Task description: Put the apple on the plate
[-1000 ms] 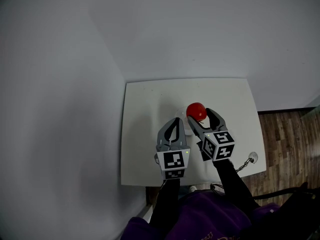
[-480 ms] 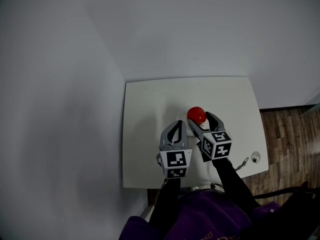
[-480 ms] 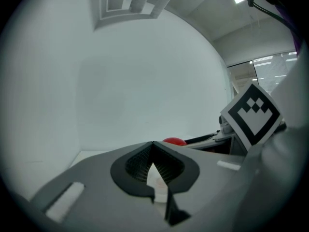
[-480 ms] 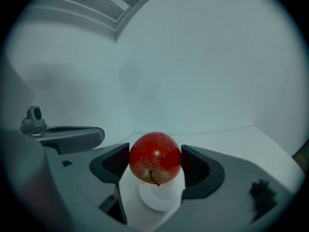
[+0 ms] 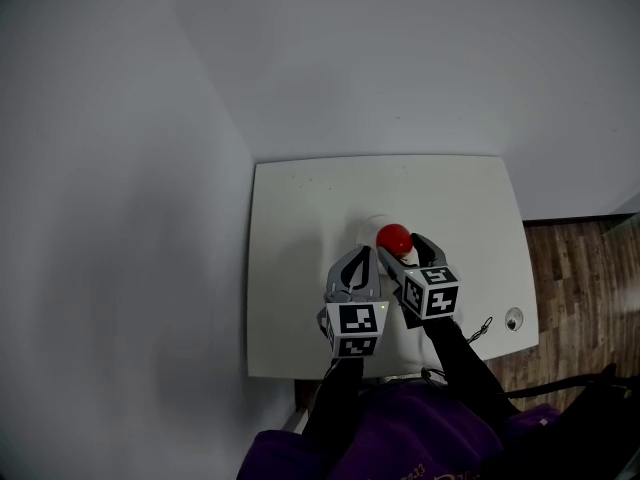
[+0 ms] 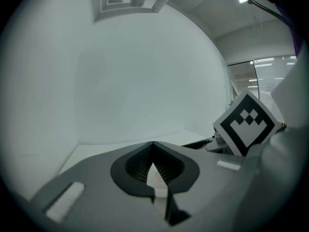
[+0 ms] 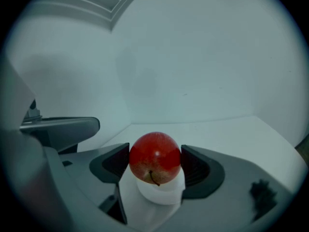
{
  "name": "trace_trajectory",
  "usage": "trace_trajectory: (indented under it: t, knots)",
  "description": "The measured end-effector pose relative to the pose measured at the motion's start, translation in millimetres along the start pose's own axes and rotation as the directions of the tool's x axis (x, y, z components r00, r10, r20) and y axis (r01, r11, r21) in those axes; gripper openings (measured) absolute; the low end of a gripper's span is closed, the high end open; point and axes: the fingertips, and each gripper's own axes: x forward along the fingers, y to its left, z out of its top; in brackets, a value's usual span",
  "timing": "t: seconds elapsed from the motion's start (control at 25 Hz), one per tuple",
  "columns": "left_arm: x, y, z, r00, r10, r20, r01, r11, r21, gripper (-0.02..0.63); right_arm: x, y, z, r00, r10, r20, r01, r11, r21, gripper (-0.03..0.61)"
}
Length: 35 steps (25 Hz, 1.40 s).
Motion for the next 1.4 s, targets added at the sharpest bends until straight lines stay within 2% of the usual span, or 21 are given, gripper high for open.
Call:
trace_trajectory:
  t: [0.84, 1.4]
  knots:
    - [18, -5, -30, 0.996, -0.039, -0.083, 0.038, 0.999, -0.012, 0.008, 22, -12, -37, 0.994, -0.021, -0.11, 0.021, 1.0, -0.001, 0.336]
    - [24, -1, -33, 0.995, -0.035, -0.09, 0.033, 0.999, -0.031, 0.008, 26, -14, -40, 0.992, -0.002, -0.126, 0.003, 1.0, 0.01, 0.336]
